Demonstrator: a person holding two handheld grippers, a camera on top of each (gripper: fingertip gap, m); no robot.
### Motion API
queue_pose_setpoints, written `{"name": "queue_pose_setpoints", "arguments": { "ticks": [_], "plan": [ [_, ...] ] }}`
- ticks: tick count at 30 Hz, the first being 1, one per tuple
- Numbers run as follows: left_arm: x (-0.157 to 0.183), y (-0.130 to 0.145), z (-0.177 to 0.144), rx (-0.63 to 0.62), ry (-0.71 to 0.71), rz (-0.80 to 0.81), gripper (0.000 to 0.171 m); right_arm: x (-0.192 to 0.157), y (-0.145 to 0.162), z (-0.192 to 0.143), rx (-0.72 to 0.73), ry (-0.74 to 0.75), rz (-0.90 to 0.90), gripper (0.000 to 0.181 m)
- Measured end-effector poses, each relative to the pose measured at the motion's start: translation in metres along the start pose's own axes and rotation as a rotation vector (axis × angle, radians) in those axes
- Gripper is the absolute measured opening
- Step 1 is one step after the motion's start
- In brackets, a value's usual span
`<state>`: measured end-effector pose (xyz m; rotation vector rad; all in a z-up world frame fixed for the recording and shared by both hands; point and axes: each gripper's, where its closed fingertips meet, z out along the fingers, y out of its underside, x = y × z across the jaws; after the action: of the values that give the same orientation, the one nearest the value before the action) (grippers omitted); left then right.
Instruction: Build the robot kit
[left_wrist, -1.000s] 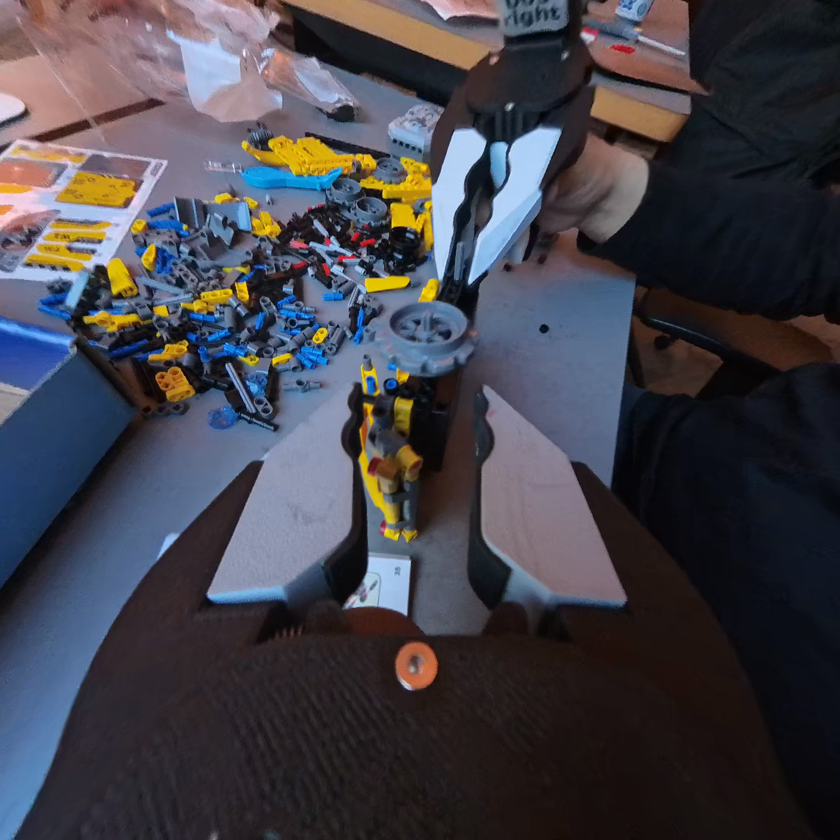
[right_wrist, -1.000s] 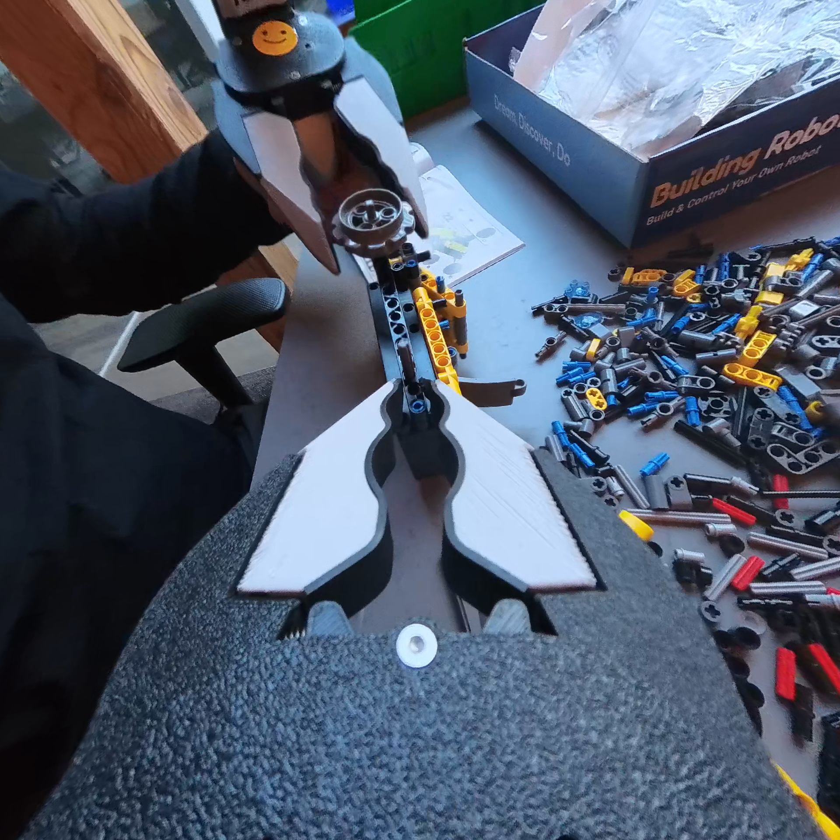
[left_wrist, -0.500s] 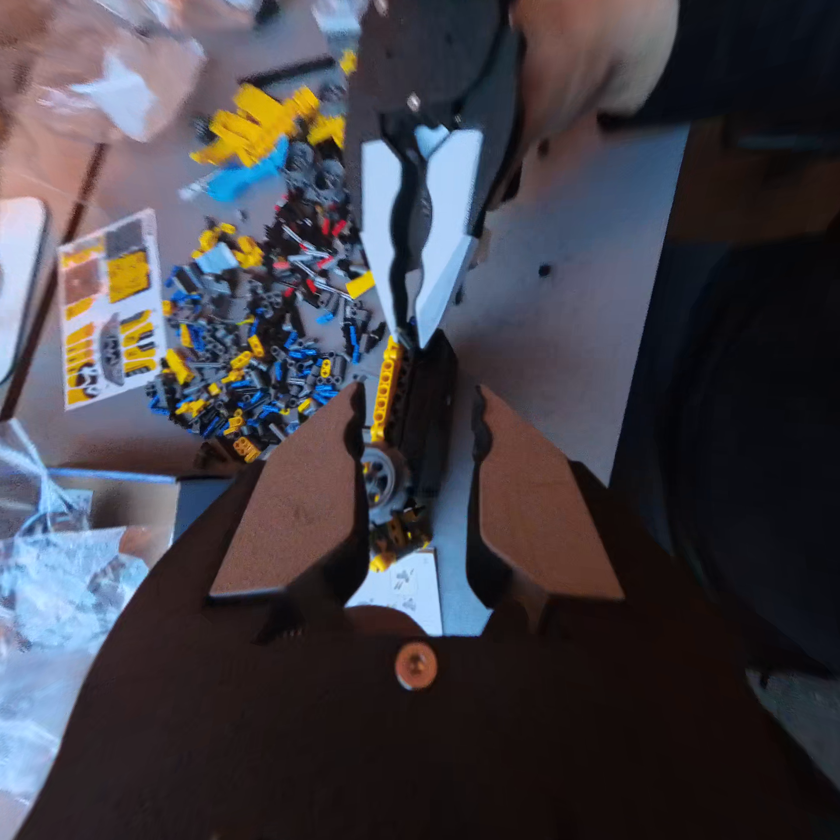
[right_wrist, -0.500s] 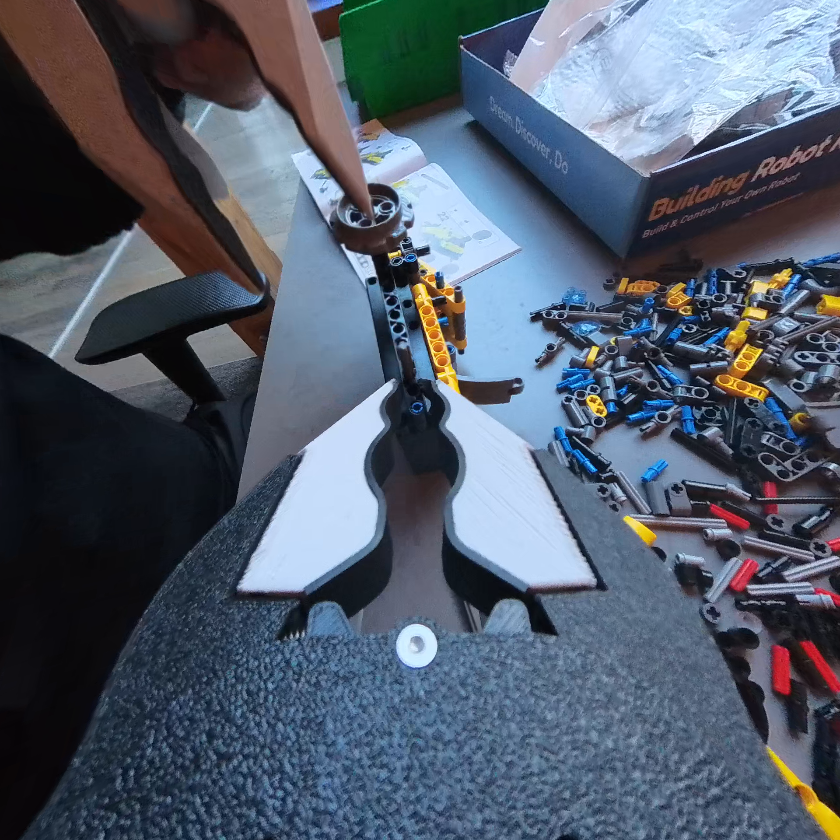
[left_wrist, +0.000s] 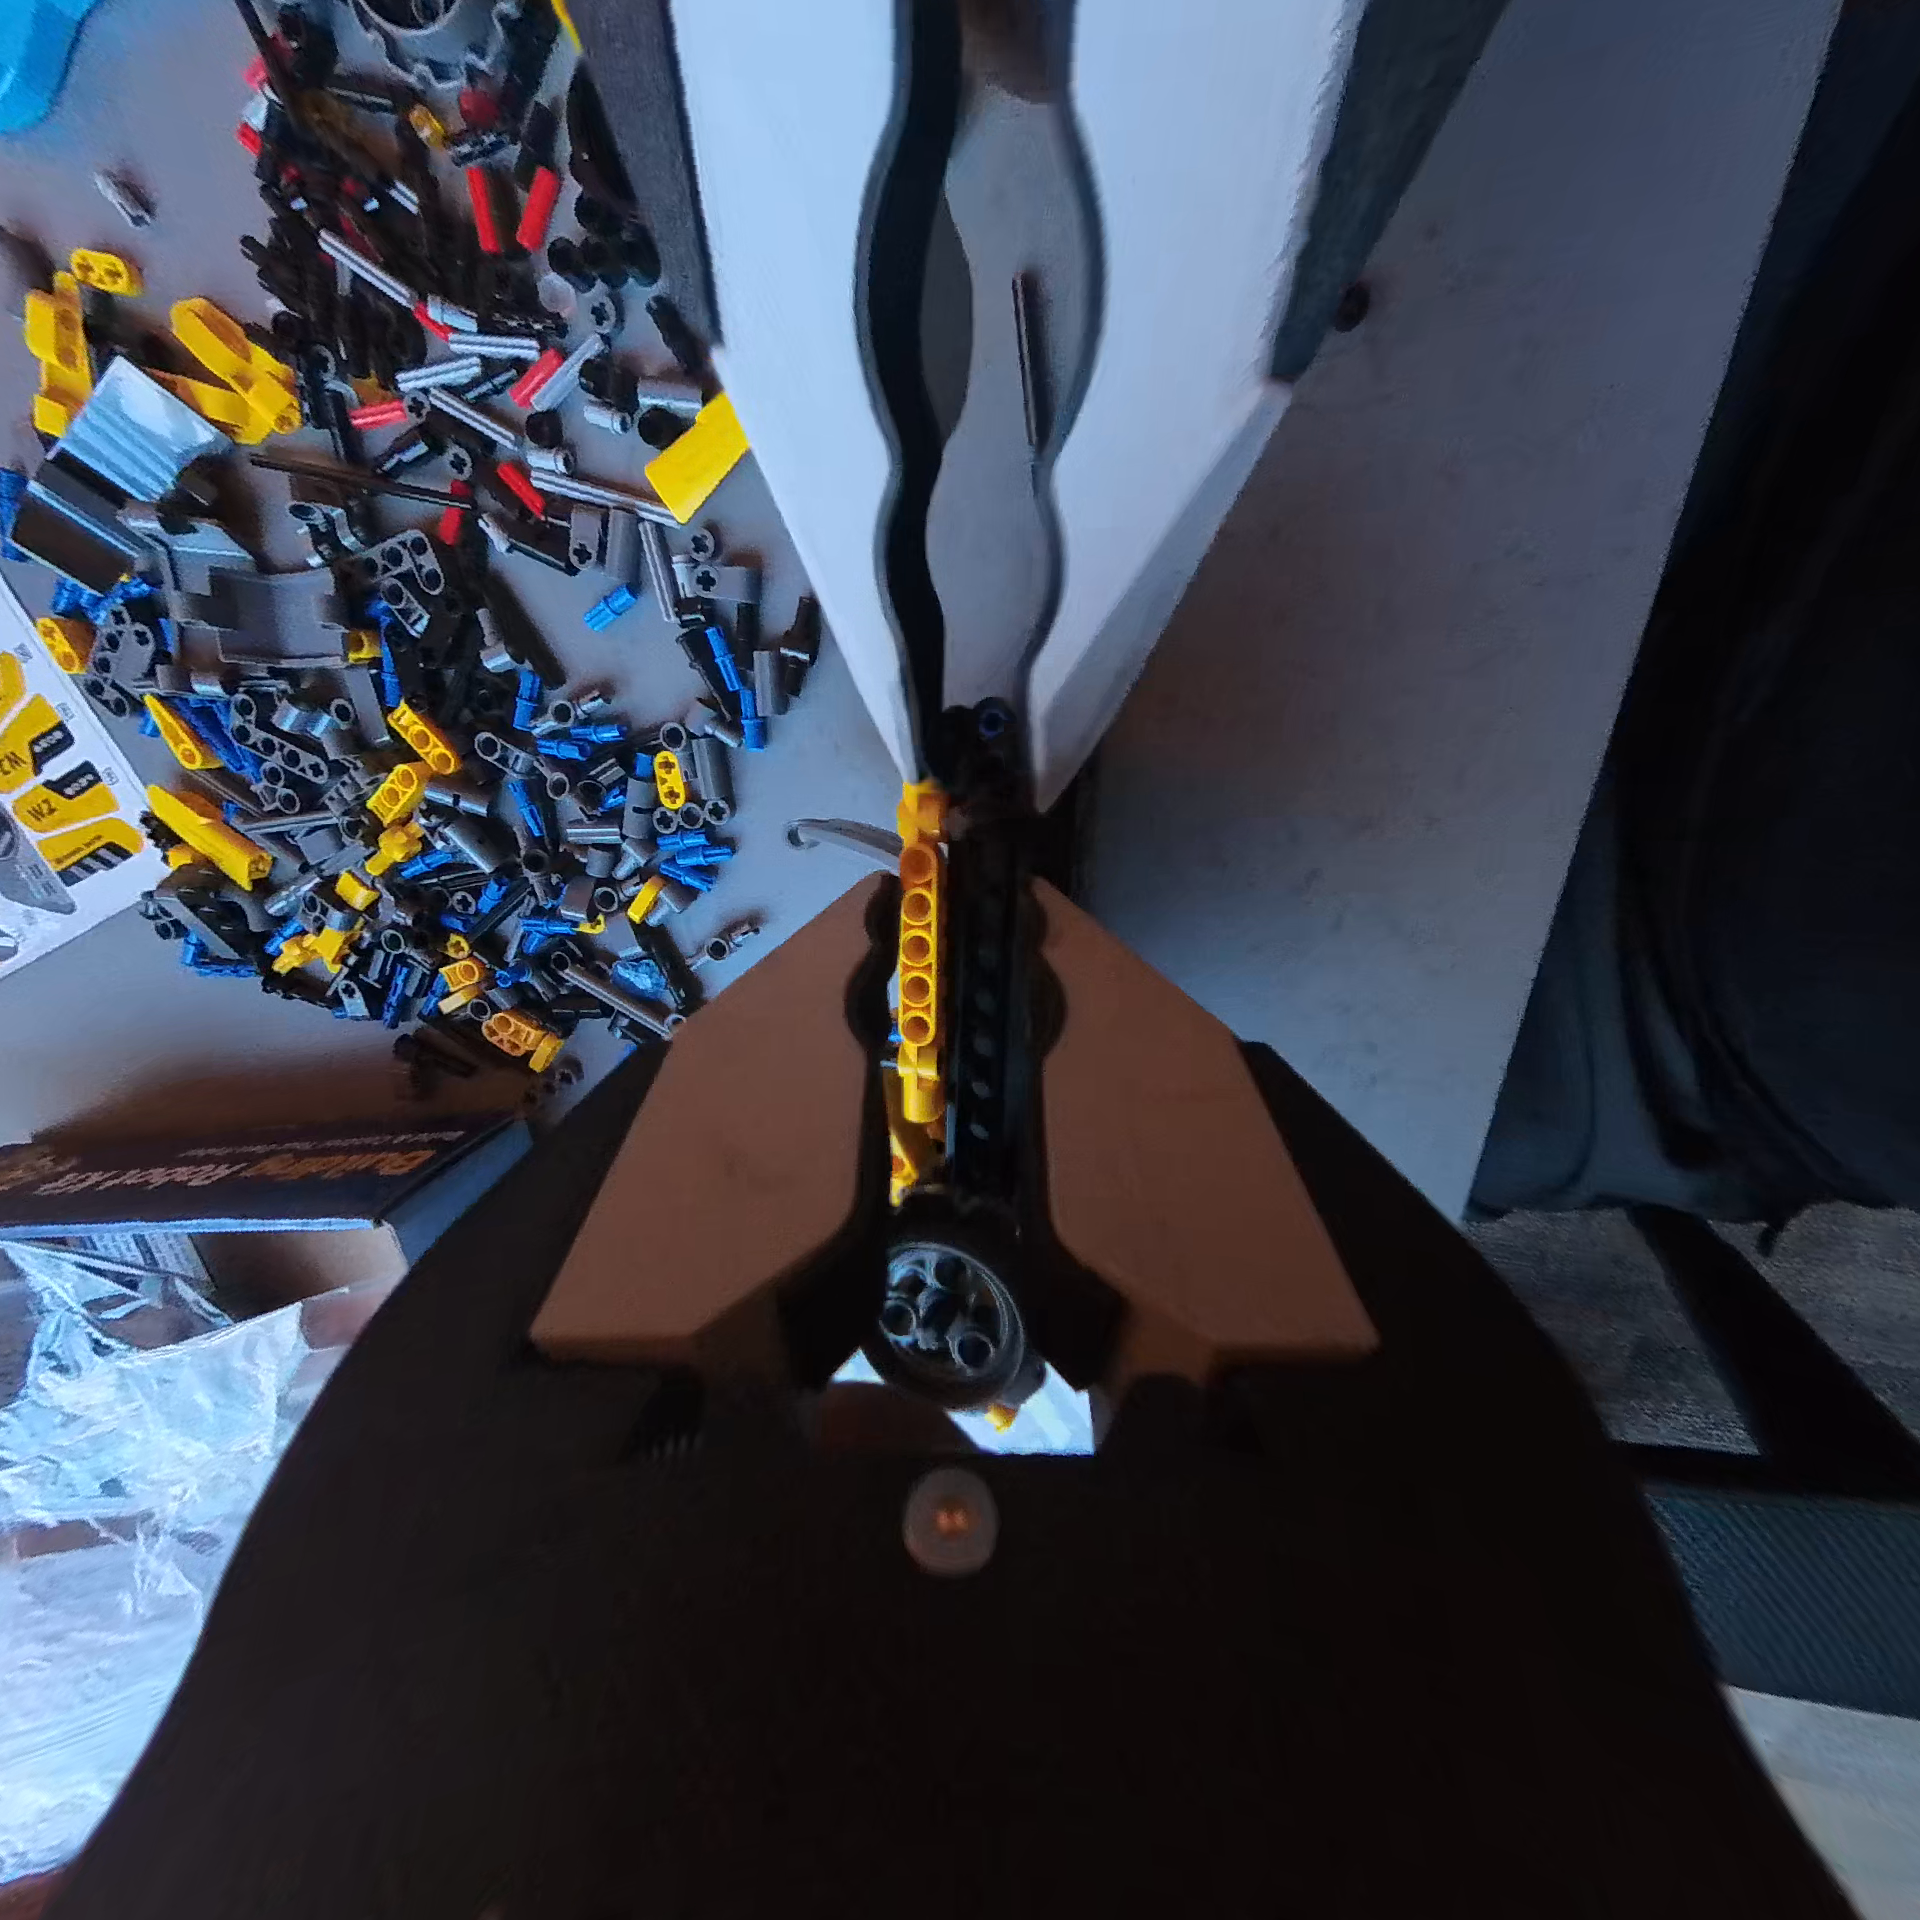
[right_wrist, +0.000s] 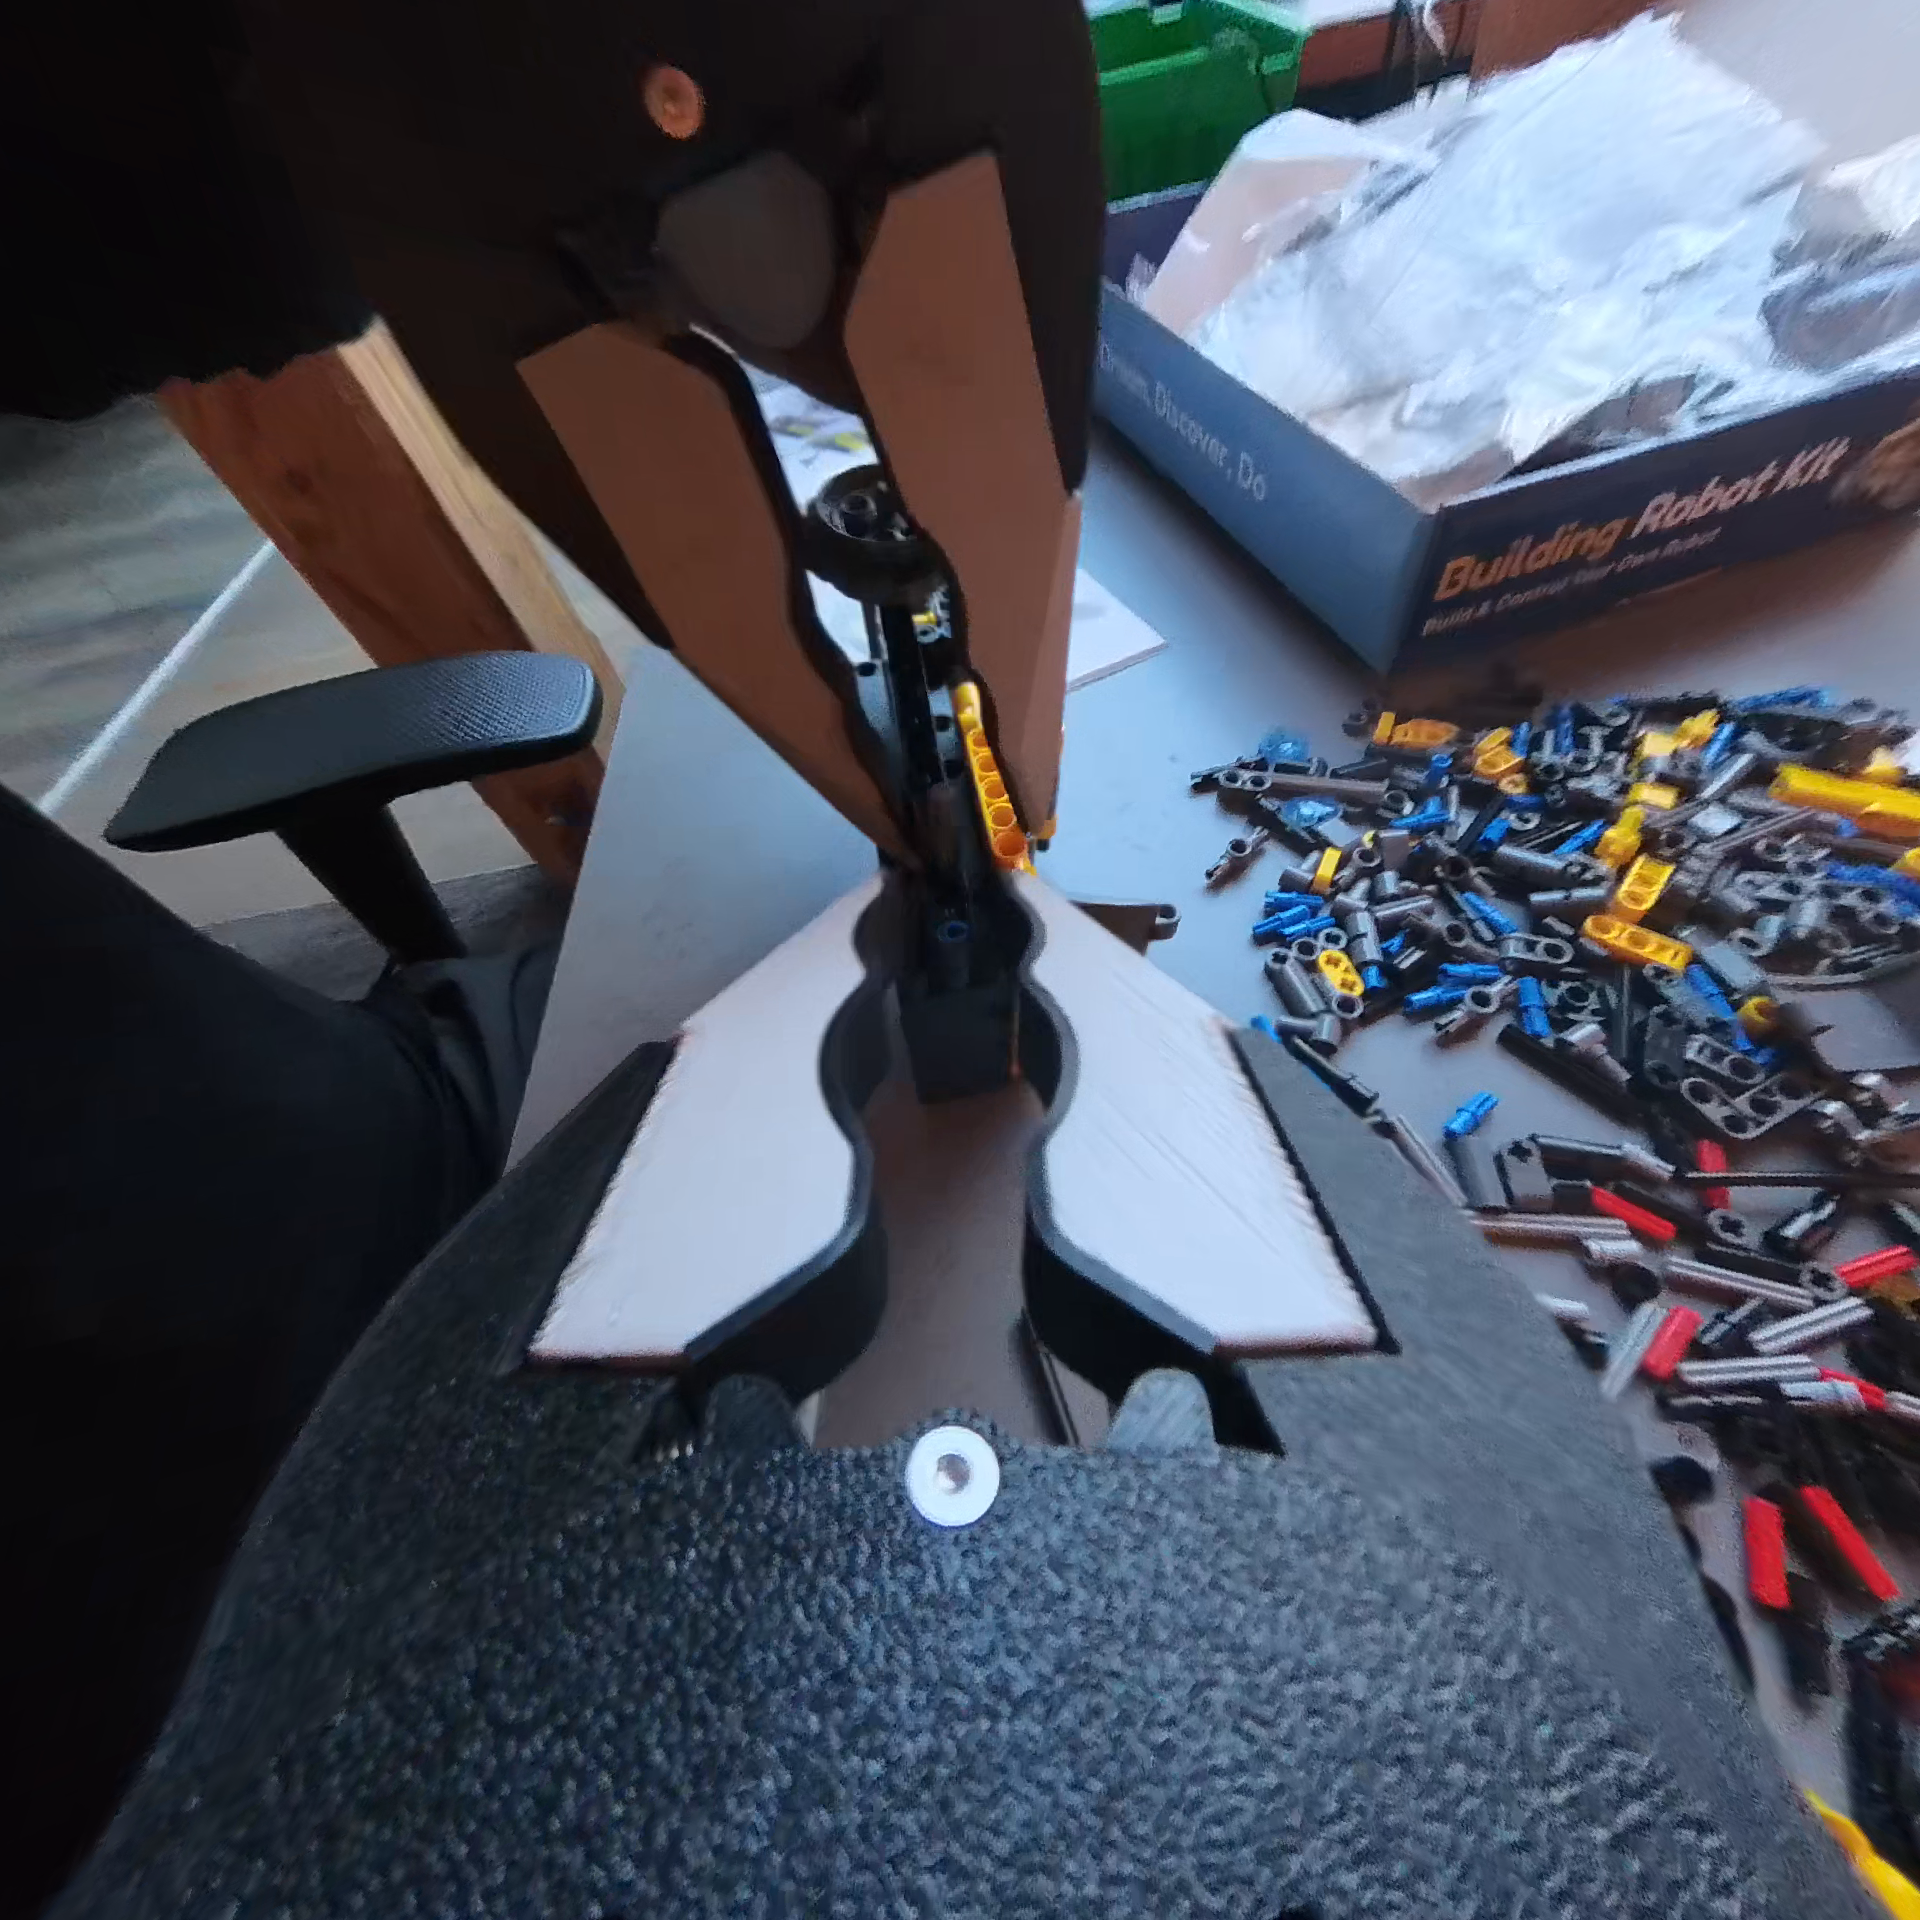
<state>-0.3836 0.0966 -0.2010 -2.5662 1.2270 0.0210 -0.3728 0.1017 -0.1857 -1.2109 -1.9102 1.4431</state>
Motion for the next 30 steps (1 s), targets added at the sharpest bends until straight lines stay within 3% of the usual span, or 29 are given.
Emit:
{"name": "queue_pose_setpoints", "arguments": {
  "ticks": [2, 4, 5, 6, 7, 19, 22, 23, 27, 30],
  "plan": [
    [0.000, 0.000, -0.001, 0.013, -0.006, 0.017, 0.017, 0.003, 0.003, -0.002, -0.026, 0.043, -0.047, 0.049],
    [-0.001, -0.002, -0.003, 0.038, -0.007, 0.021, 0.016, -0.001, 0.009, 0.003, -0.076, 0.049, -0.097, 0.058],
    [-0.001, -0.004, -0.004, 0.055, -0.004, 0.024, 0.016, -0.001, 0.013, 0.008, -0.104, 0.072, -0.120, 0.056],
    [0.001, -0.006, -0.006, 0.072, 0.003, 0.031, 0.016, 0.002, 0.016, 0.011, -0.128, 0.107, -0.157, 0.040],
    [0.000, -0.006, -0.008, 0.078, -0.004, 0.039, 0.007, 0.003, 0.016, 0.014, -0.132, 0.133, -0.179, 0.044],
    [0.003, 0.003, -0.010, 0.087, -0.074, 0.052, 0.005, 0.001, 0.025, 0.023, -0.161, 0.160, -0.142, 0.040],
    [-0.026, -0.017, -0.061, 0.315, -0.151, -0.096, 0.005, -0.002, 0.027, 0.021, -0.149, 0.177, -0.181, 0.037],
    [-0.033, -0.014, -0.076, 0.333, -0.154, -0.114, 0.005, -0.002, 0.027, 0.021, -0.146, 0.180, -0.180, 0.038],
    [-0.024, 0.008, -0.066, 0.198, -0.053, -0.123, 0.005, 0.003, 0.023, 0.024, -0.149, 0.180, -0.137, 0.039],
    [-0.018, 0.015, -0.050, 0.128, -0.075, -0.088, 0.005, 0.005, 0.021, 0.025, -0.136, 0.186, -0.132, 0.040]
  ]
}}
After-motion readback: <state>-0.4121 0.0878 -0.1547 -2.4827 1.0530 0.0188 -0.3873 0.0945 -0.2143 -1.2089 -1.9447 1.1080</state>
